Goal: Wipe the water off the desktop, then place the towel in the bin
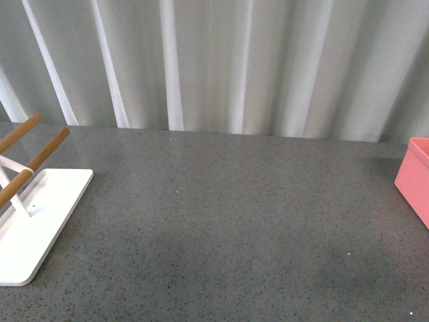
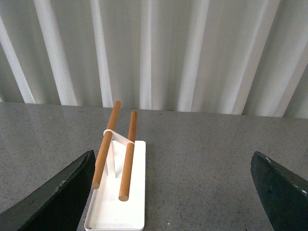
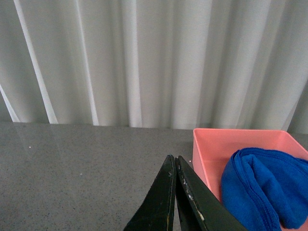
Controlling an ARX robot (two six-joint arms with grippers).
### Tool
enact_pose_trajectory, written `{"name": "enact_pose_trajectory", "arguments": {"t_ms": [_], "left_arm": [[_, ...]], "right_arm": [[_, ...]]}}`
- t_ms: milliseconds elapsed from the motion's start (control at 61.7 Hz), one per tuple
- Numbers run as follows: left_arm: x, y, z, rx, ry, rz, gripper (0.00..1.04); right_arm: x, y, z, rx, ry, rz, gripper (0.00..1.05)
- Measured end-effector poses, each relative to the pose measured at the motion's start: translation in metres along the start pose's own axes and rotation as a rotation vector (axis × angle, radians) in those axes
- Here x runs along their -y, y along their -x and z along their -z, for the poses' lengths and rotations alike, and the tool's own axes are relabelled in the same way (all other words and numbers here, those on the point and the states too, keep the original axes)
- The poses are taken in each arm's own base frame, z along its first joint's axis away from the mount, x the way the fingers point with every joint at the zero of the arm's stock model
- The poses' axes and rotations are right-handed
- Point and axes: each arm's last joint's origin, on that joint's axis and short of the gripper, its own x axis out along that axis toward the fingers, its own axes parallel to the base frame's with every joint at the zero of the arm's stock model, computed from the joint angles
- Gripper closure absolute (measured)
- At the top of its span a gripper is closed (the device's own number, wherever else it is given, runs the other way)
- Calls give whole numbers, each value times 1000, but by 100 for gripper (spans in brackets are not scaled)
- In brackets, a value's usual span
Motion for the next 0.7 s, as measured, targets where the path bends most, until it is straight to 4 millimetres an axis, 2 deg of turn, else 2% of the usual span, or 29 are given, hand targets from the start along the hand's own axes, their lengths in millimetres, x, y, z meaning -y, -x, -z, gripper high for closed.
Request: {"name": "enact_pose_trajectory", "arguments": {"t_ms": [130, 259, 519, 697], "left_arm": [[0, 0, 0, 0, 0, 0, 7], [0, 0, 0, -1, 0, 0, 7], [0, 0, 0, 0, 0, 0, 7], [0, 0, 0, 0, 0, 0, 7]], "right_arm": [[0, 3, 0, 0, 0, 0, 101], [0, 14, 3, -7, -2, 2, 101], [0, 14, 3, -6, -2, 2, 101], [0, 14, 3, -6, -2, 2, 62]]}}
